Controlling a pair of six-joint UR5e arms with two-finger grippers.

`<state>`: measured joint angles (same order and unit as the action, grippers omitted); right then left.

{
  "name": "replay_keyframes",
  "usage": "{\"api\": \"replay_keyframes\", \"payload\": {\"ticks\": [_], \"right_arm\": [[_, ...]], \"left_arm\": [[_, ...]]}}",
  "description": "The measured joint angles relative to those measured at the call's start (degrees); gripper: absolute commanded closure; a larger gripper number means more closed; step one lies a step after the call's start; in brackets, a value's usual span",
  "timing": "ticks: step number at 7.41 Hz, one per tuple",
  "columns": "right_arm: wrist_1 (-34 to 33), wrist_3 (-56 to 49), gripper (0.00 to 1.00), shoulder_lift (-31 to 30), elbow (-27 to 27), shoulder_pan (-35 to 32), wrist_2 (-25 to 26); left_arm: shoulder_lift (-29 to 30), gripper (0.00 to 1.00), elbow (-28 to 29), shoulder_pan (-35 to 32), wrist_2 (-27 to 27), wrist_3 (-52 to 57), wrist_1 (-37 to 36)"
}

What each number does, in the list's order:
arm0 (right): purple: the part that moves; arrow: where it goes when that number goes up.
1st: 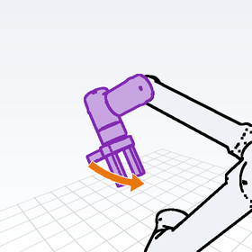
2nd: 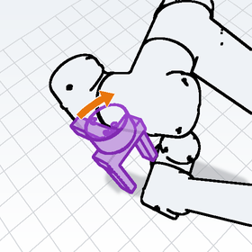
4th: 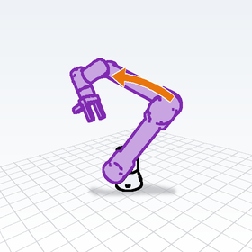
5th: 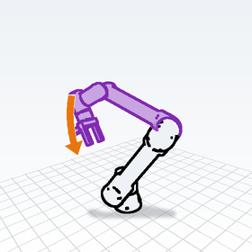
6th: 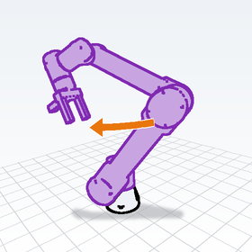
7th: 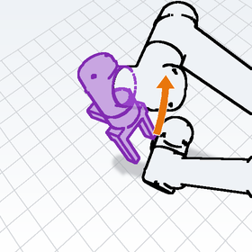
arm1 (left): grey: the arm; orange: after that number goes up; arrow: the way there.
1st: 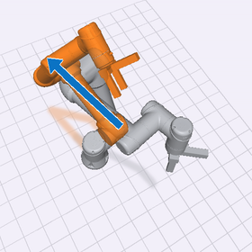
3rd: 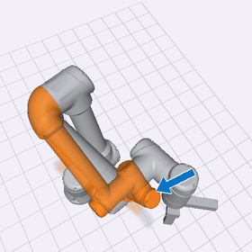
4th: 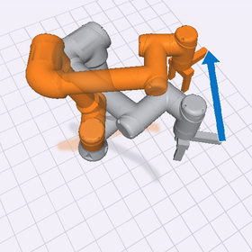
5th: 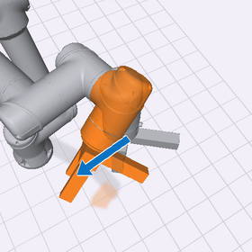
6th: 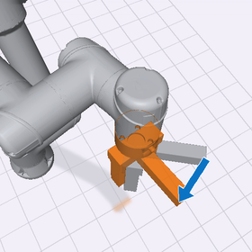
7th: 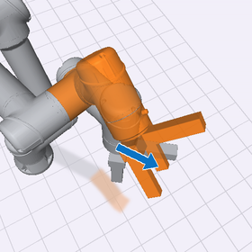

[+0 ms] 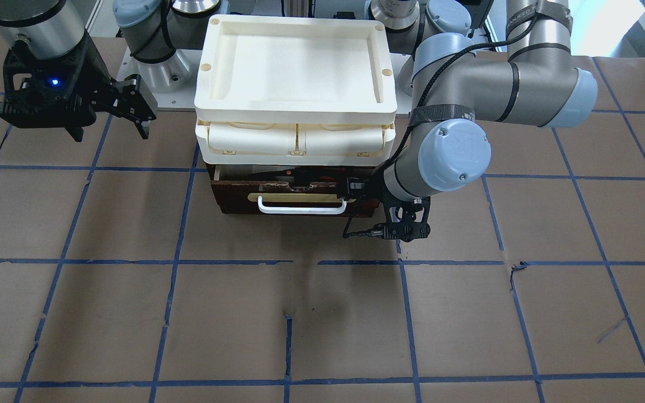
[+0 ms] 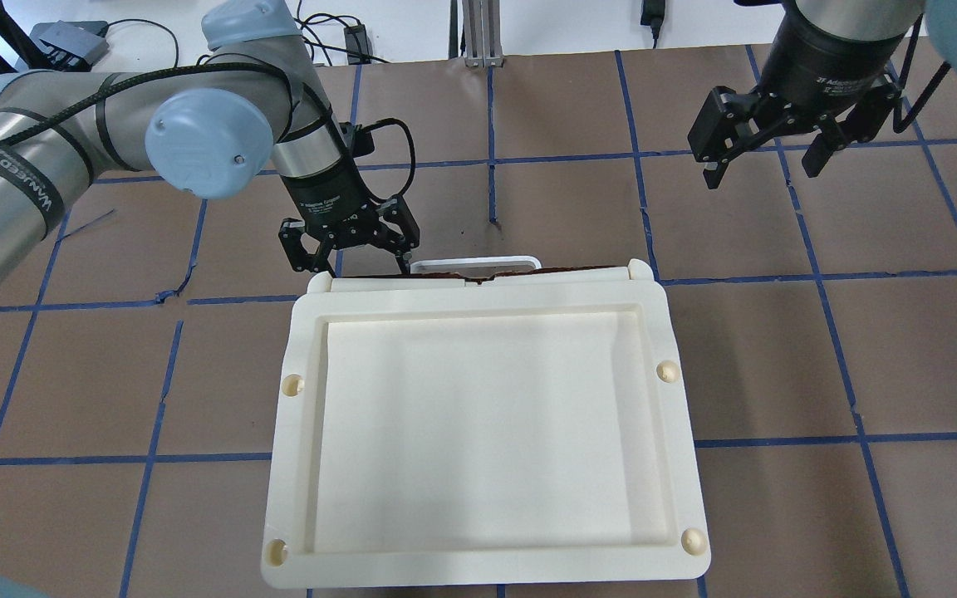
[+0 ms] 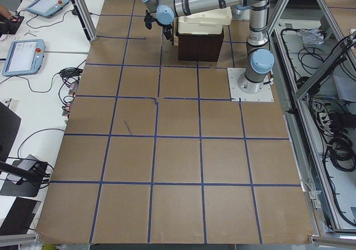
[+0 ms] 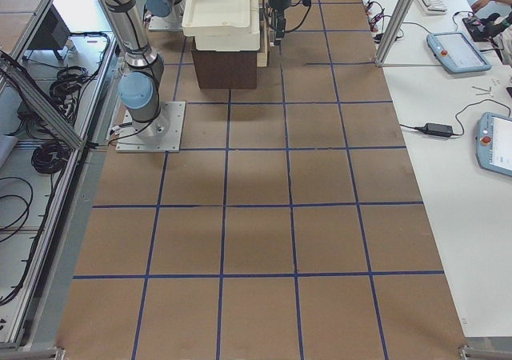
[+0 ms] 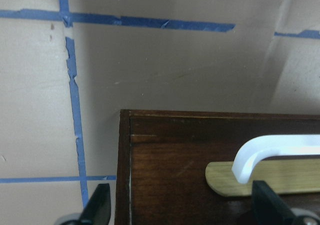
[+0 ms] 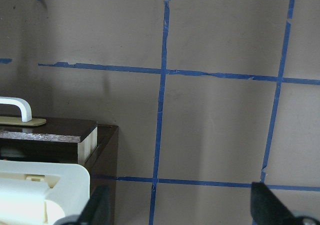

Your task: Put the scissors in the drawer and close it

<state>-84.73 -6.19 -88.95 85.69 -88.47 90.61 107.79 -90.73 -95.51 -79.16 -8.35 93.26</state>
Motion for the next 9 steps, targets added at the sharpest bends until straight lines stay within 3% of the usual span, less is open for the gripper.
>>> {"api": "replay_keyframes", "payload": {"ticks": [6, 9], "right_arm": [[-0.06, -0.31, 0.0, 0.0, 0.0, -0.13, 0.0], [-0.09, -0.31, 0.0, 0.0, 0.0, -0.19, 0.0]], "left_arm": [[-0.15, 0.0, 0.12, -0.01, 0.02, 0.0, 2.7], [-0.31, 0.0, 2.62, 0.39, 0.09, 0.0, -1.51]]}}
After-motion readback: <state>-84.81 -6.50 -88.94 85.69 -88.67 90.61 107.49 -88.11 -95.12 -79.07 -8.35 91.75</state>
